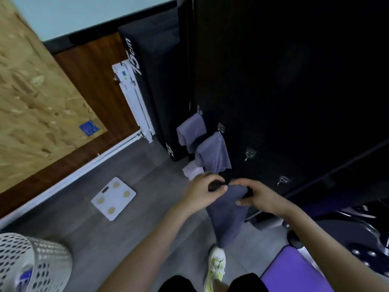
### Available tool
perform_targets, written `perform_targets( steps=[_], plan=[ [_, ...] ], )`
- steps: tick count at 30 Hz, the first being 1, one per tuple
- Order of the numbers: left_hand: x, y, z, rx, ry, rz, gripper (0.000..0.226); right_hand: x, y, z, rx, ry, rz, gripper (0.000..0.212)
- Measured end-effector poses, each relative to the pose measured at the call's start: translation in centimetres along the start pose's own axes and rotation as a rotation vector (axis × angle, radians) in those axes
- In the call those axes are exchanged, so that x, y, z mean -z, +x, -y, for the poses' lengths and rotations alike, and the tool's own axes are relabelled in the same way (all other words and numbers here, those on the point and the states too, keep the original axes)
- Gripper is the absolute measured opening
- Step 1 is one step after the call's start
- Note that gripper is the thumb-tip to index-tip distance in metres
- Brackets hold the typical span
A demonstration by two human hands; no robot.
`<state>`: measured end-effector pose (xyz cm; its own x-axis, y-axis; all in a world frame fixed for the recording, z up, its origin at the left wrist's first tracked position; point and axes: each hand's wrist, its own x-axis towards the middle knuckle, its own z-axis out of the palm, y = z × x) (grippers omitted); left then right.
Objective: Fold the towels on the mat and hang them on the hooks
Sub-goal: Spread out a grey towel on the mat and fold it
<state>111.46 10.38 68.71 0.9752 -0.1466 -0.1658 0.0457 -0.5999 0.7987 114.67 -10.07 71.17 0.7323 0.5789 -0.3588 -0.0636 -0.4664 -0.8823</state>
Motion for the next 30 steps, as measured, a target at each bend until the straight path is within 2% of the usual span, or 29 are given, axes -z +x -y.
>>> perform_targets(
  steps=[2, 5, 8, 11, 14, 17, 20, 23, 25, 27, 30],
  plan=[
    [-0.1, 2.3, -0.3, 0.160, -0.291, 0.168, 0.039, 1.4, 1.6, -0.3, 0.009, 0.099, -0.073, 0.046],
    [-0.5, 4.9, -0.1, 0.287, -0.497, 0.119, 0.028, 2.9, 3.8, -1.2, -0.013, 0.346, -0.262, 0.048],
    [-1.1, 7.2, 0.4, 0.284, -0.497, 0.150, 0.025, 3.6, 5.8, -2.4, -0.037, 0.358, -0.374, 0.045],
    [-1.2, 9.8, 0.9, 0.257, -0.495, 0.164, 0.034, 4.7, 7.0, -3.2, -0.064, 0.425, -0.311, 0.036],
    [-1.0, 12.7, 1.3, -0.008, -0.373, 0.153, 0.045, 5.3, 7.7, -3.9, -0.121, 0.518, -0.259, 0.034],
    [-1.5, 14.9, 1.3, -0.018, -0.387, 0.347, 0.043, 5.4, 8.4, -4.7, -0.128, 0.515, -0.189, 0.036],
    [-2.6, 16.6, 2.6, 0.062, -0.331, 0.451, 0.044, 5.6, 8.5, -5.8, -0.158, 0.573, -0.280, 0.035],
    [-3.6, 17.4, 3.2, 0.019, -0.211, 0.409, 0.027, 5.0, 8.5, -6.8, -0.215, 0.570, -0.421, 0.032],
    [-4.3, 17.9, 3.1, -0.057, -0.192, 0.319, 0.016, 4.3, 8.8, -7.4, -0.230, 0.528, -0.521, 0.033],
    [-5.2, 18.4, 2.9, -0.112, -0.204, 0.239, 0.013, 4.0, 9.2, -7.7, -0.212, 0.464, -0.621, 0.033],
    [-6.4, 19.5, 2.6, -0.052, -0.256, 0.180, 0.011, 3.8, 9.8, -8.0, -0.178, 0.355, -0.764, 0.033]
  ],
)
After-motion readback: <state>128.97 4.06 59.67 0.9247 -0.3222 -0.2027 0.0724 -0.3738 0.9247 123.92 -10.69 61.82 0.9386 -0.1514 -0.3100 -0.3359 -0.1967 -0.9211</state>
